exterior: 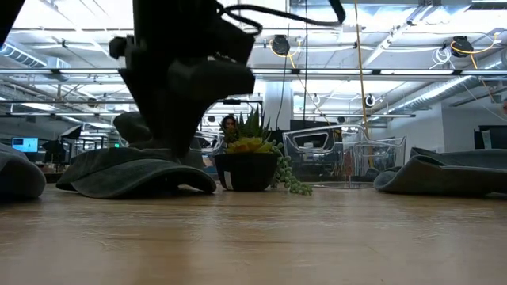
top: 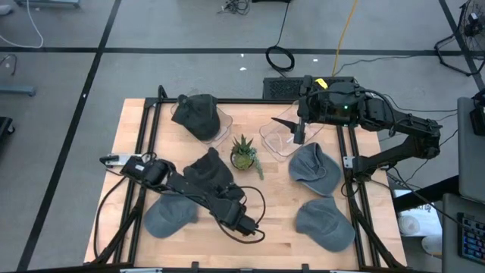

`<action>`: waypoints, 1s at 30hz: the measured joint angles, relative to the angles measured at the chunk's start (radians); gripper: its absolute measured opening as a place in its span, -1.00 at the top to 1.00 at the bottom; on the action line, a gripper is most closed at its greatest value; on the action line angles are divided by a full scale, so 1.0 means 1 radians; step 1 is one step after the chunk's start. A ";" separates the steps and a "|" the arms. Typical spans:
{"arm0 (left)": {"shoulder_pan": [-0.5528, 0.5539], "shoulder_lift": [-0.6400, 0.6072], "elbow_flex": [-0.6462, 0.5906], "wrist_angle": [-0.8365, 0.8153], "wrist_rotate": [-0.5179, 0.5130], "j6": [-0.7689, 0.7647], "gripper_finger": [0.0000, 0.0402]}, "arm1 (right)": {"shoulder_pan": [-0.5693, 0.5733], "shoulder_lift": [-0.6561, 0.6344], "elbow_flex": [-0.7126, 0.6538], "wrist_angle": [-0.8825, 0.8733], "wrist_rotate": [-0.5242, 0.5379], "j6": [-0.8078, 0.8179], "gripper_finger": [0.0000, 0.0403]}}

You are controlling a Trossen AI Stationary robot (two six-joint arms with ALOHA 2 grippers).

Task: Pick & Place hat
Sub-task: Put the black cap into the left transparent bin

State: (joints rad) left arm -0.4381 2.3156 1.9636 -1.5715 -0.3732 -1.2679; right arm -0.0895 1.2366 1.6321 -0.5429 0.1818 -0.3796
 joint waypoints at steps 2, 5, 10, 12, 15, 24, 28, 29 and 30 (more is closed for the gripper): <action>0.003 0.015 0.000 0.001 -0.011 0.016 -0.15 | 0.000 0.000 0.000 0.000 0.000 0.000 -0.45; 0.011 0.041 0.000 0.000 -0.014 0.036 -0.09 | 0.000 0.000 0.000 0.000 0.000 0.000 -0.45; 0.018 0.068 -0.039 -0.001 -0.073 0.057 -0.02 | 0.000 0.000 0.000 0.000 0.000 0.000 -0.45; 0.020 0.071 -0.077 0.001 -0.087 0.063 0.01 | 0.000 0.000 0.000 0.000 0.000 0.000 -0.45; 0.024 0.071 -0.149 -0.008 -0.092 0.047 0.08 | 0.000 0.000 0.000 0.000 0.000 0.000 -0.45; 0.021 0.070 -0.189 -0.018 -0.125 -0.006 0.87 | 0.000 0.000 0.000 0.000 0.000 0.000 -0.45; 0.017 0.062 -0.189 -0.016 -0.116 -0.026 0.92 | 0.000 0.000 0.000 0.000 0.000 0.000 -0.45; 0.015 0.058 -0.184 -0.017 -0.100 -0.034 0.94 | 0.000 0.000 0.000 0.000 0.000 0.000 -0.45; 0.010 0.056 -0.173 -0.016 -0.085 -0.040 0.95 | 0.000 0.000 0.000 0.000 0.000 0.000 -0.45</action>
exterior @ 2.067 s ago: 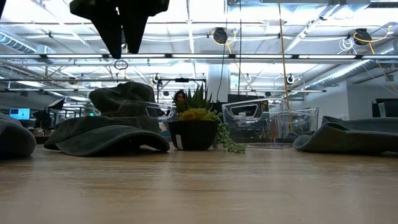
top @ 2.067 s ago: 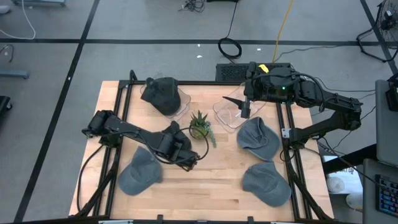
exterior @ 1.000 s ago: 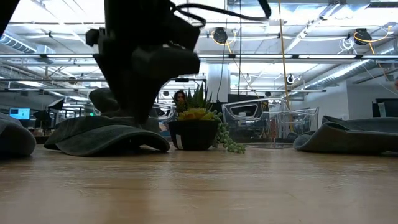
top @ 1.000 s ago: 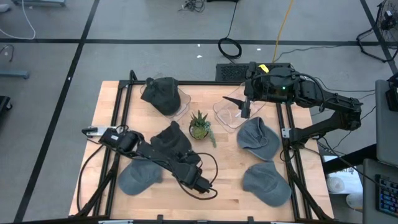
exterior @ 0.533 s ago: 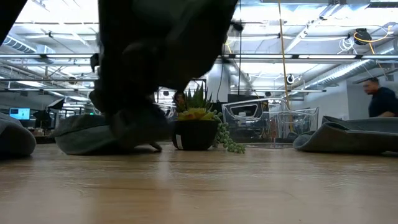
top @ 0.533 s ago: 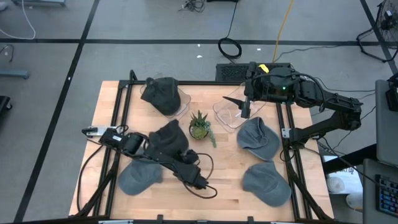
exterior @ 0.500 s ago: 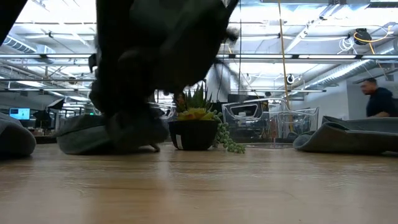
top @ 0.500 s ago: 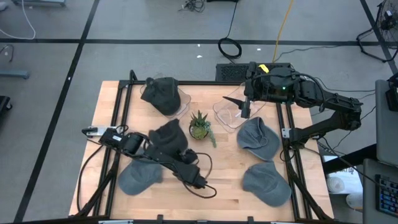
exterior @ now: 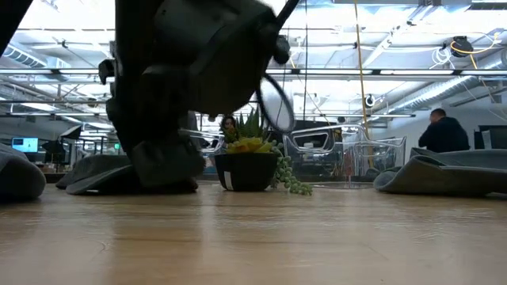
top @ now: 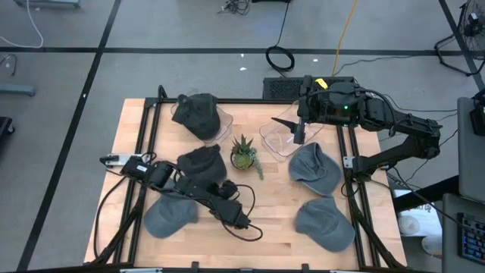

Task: Pick & Place hat
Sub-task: Put the black cap into the left transparent bin

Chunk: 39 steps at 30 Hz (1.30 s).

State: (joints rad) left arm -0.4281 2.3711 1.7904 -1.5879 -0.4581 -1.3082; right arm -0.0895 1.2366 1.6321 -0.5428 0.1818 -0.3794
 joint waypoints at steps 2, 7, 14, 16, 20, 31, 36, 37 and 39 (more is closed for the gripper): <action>-0.019 -0.020 0.013 0.009 0.020 -0.017 0.95 | 0.000 0.000 0.000 0.000 0.000 0.000 -0.45; -0.074 -0.115 0.062 0.025 0.069 -0.080 0.95 | 0.000 0.000 0.000 0.000 0.000 0.000 -0.45; -0.131 -0.317 0.072 0.030 0.025 -0.113 0.97 | 0.000 0.000 0.000 0.000 0.000 0.000 -0.45; -0.139 -0.370 0.072 0.030 0.002 -0.090 0.97 | 0.000 0.000 0.000 0.000 0.000 0.000 -0.45; -0.143 -0.461 0.072 0.030 -0.009 -0.013 0.97 | 0.000 0.000 0.000 0.000 0.000 0.000 -0.45; -0.142 -0.669 0.072 0.019 -0.003 0.102 0.97 | 0.000 0.000 0.000 0.031 0.000 0.014 -0.45; -0.142 -0.754 0.072 0.019 -0.046 0.077 0.97 | 0.000 -0.001 0.000 0.091 -0.003 0.174 -0.45; -0.142 -0.768 0.072 0.019 -0.070 0.068 0.97 | 0.000 -0.001 0.000 0.101 -0.002 0.202 -0.45; -0.142 -0.794 0.072 0.024 -0.117 0.070 0.97 | 0.000 0.000 0.000 0.140 -0.001 0.244 -0.45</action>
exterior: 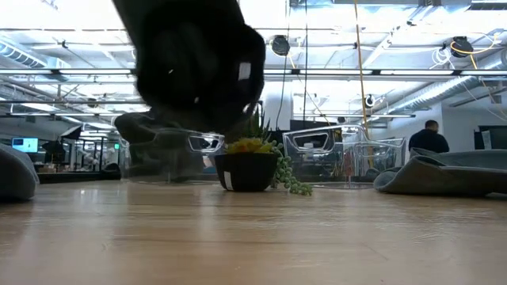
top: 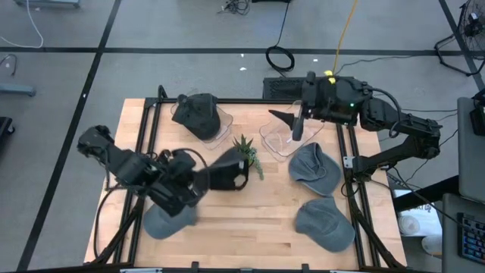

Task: Pick & Place hat
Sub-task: Put the black cap into the left transparent bin

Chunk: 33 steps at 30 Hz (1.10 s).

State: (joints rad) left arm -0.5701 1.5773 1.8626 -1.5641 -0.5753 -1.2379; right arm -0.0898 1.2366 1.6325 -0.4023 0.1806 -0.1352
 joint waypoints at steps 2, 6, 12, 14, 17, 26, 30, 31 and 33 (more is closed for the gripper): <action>0.006 -0.020 0.000 0.003 -0.047 0.010 0.97 | 0.000 -0.002 0.000 0.021 0.000 0.039 -0.45; 0.026 -0.052 0.000 0.010 -0.148 0.085 0.97 | 0.000 -0.002 0.000 0.077 0.001 0.104 -0.45; 0.078 -0.091 0.000 0.121 -0.325 0.352 0.97 | 0.000 -0.001 0.000 0.110 0.001 0.205 -0.45; 0.095 -0.105 0.000 0.185 -0.361 0.474 0.97 | 0.000 -0.001 0.000 0.107 0.001 0.292 -0.45; 0.121 -0.125 -0.001 0.301 -0.404 0.675 0.97 | 0.000 0.000 0.000 0.107 0.001 0.400 -0.45; 0.166 -0.172 -0.001 0.650 -0.542 1.288 0.97 | 0.001 0.007 -0.057 0.178 -0.052 0.653 -0.45; 0.166 -0.179 -0.001 0.720 -0.666 1.553 0.97 | 0.018 0.006 -0.160 0.358 -0.100 0.718 -0.45; 0.167 -0.179 -0.001 0.731 -0.694 1.606 0.97 | 0.022 0.007 -0.187 0.412 -0.123 0.725 -0.45; 0.168 -0.179 -0.001 0.748 -0.743 1.700 0.97 | 0.031 0.008 -0.245 0.546 -0.172 0.739 -0.45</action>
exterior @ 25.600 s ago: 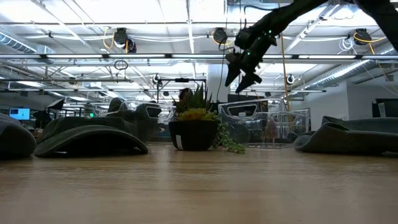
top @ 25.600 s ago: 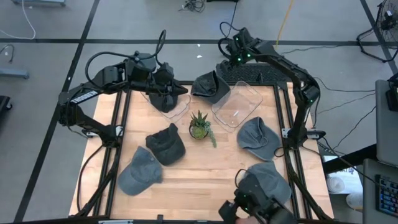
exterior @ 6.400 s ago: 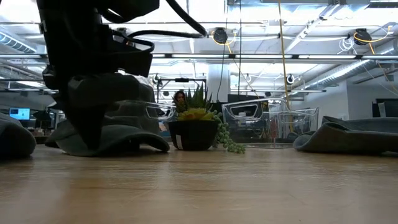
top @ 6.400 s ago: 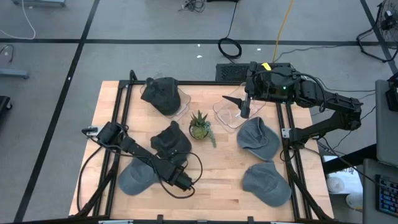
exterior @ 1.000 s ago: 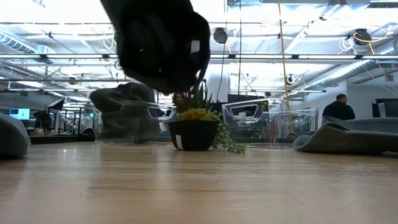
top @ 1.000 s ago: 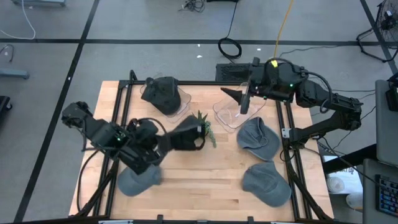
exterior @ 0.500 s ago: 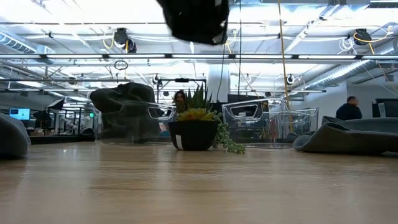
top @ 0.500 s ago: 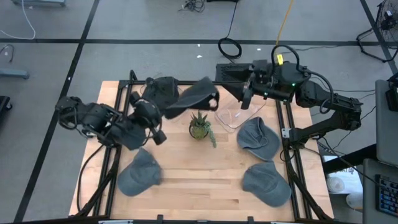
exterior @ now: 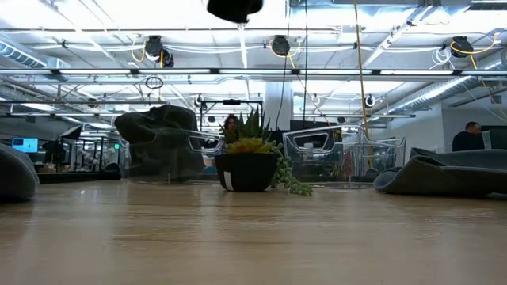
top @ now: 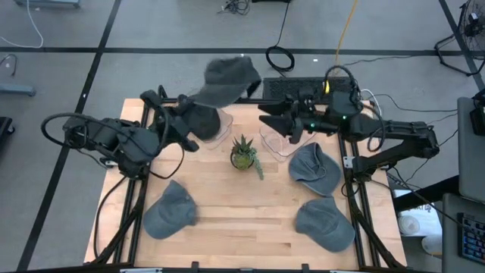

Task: Pick & Place hat
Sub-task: Put the black cap into the left transparent bin

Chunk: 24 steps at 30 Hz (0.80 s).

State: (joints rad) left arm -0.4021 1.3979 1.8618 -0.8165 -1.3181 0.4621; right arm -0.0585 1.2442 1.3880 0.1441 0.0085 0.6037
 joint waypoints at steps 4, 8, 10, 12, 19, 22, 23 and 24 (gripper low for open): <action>0.001 0.000 0.000 0.008 -0.073 0.182 0.97 | 0.013 -0.002 -0.110 0.249 -0.006 0.067 -0.45; 0.001 0.002 0.000 0.009 -0.106 0.317 0.97 | 0.015 -0.001 -0.211 0.388 0.092 0.185 -0.45; 0.001 0.002 0.000 0.008 -0.118 0.364 0.97 | 0.014 0.003 -0.249 0.430 0.124 0.231 -0.46; 0.001 0.002 0.000 0.008 -0.124 0.405 0.97 | 0.014 0.020 -0.278 0.498 0.131 0.257 -0.47; 0.005 0.015 0.000 0.011 -0.111 0.485 0.97 | 0.021 0.124 -0.290 0.714 0.147 0.307 -0.45; 0.010 0.044 0.000 0.013 -0.089 0.506 0.97 | 0.021 0.160 -0.290 0.768 0.147 0.339 -0.43; 0.011 0.055 0.000 0.013 -0.085 0.511 0.97 | 0.021 0.170 -0.290 0.784 0.148 0.339 -0.43; 0.012 0.066 0.000 0.013 -0.084 0.514 0.97 | 0.020 0.177 -0.289 0.798 0.148 0.339 -0.43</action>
State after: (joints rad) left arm -0.3902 1.4636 1.8614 -0.8034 -1.4021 0.9759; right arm -0.0382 1.4213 1.0990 0.9420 0.1562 0.9427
